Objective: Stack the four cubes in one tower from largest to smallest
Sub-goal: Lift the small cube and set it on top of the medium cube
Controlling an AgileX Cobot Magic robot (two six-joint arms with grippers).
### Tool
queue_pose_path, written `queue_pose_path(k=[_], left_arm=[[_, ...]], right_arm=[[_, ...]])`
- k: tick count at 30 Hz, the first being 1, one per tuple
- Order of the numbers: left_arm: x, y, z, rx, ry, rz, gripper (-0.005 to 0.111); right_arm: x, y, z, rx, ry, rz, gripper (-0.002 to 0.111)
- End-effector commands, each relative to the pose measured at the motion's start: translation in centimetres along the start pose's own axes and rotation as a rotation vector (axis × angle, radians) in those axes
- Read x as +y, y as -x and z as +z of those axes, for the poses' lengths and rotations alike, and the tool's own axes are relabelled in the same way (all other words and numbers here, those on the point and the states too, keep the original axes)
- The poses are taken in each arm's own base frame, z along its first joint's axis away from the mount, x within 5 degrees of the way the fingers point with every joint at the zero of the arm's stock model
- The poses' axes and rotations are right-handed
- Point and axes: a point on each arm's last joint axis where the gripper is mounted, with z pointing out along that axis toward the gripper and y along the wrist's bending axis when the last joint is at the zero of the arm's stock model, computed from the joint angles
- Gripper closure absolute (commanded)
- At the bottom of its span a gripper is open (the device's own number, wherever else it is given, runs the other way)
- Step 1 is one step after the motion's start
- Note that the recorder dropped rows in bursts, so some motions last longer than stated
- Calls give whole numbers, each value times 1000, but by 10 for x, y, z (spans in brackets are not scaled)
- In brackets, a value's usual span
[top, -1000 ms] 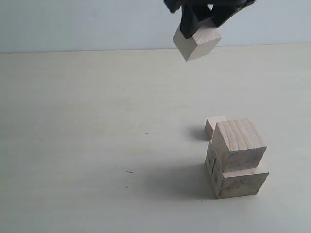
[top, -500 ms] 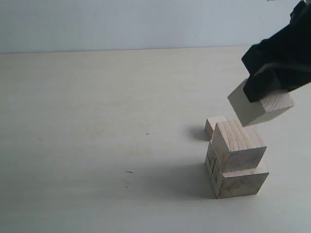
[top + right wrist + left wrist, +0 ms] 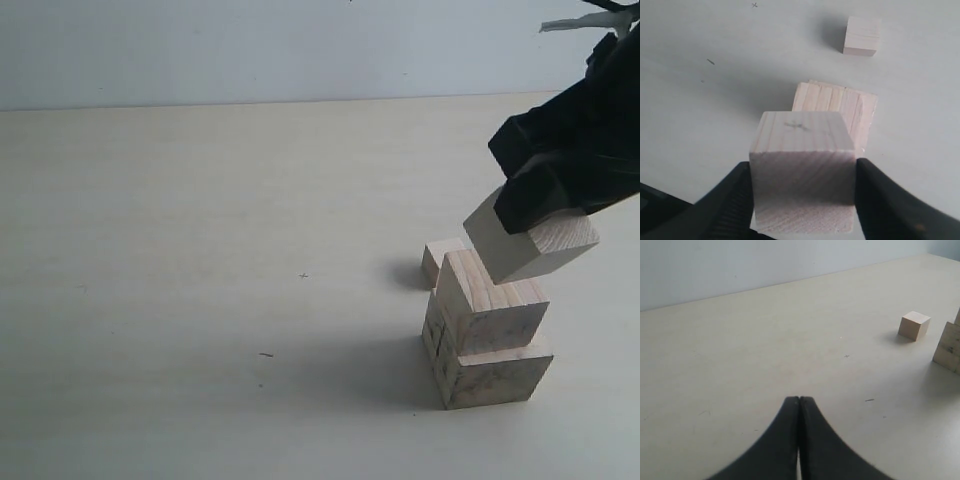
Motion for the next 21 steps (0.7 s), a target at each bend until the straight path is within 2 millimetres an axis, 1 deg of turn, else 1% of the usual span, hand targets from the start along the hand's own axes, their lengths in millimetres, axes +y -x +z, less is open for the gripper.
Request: queue_pose_path(k=[1,8,14,21], left_arm=[[0,0,0,-9,8,2,107],[0,0,0,-9,8,2,107],[0,0,0,-9,8,2,107],[0,0,0,-9,8,2,107]], right_arm=[[-4,5,8,15,-33,-1,94],[-6,10,21,58,-59,12,94],[-6,13,28,81,-63,13,94],[-6,14,30,86,-64,16,94]])
